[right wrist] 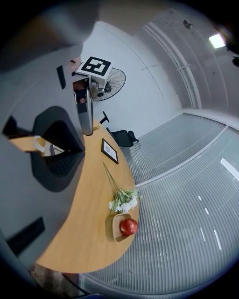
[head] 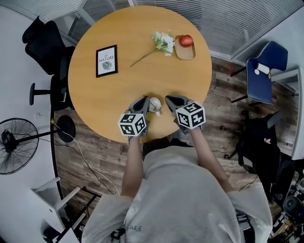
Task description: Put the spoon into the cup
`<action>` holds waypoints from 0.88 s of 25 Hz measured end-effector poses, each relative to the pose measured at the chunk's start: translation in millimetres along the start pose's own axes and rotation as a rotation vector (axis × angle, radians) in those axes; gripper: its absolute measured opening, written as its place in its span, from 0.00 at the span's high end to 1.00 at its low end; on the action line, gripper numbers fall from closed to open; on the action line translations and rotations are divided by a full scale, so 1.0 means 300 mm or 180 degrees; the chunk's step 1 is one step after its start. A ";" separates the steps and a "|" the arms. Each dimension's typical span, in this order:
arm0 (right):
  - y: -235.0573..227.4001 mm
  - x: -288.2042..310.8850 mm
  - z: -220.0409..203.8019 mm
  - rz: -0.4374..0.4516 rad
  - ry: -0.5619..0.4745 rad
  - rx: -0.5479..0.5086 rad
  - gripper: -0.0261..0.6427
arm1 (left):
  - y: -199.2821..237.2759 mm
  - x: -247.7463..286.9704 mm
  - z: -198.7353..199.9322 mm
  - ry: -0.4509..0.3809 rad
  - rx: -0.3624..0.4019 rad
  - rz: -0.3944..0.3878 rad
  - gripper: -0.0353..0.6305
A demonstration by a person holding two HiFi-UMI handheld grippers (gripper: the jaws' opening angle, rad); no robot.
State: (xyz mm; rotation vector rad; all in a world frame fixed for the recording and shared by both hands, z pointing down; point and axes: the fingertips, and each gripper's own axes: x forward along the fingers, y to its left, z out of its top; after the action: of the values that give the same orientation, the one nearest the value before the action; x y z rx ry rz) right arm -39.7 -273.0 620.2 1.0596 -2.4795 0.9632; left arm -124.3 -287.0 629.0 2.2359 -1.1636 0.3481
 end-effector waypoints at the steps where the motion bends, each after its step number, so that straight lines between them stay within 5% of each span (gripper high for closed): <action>1: -0.001 0.003 -0.002 0.0000 0.0006 0.0007 0.97 | 0.003 0.001 0.000 -0.0003 -0.0011 -0.0001 0.93; 22: -0.002 0.021 -0.015 -0.0049 0.0024 0.0068 0.97 | 0.096 0.038 0.003 -0.0035 -0.0287 0.0014 0.93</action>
State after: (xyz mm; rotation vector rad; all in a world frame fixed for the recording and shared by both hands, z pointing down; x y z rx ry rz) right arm -43.7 -273.7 626.7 1.0780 -2.4569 0.9895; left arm -141.1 -307.8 644.7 2.1602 -1.1671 0.2800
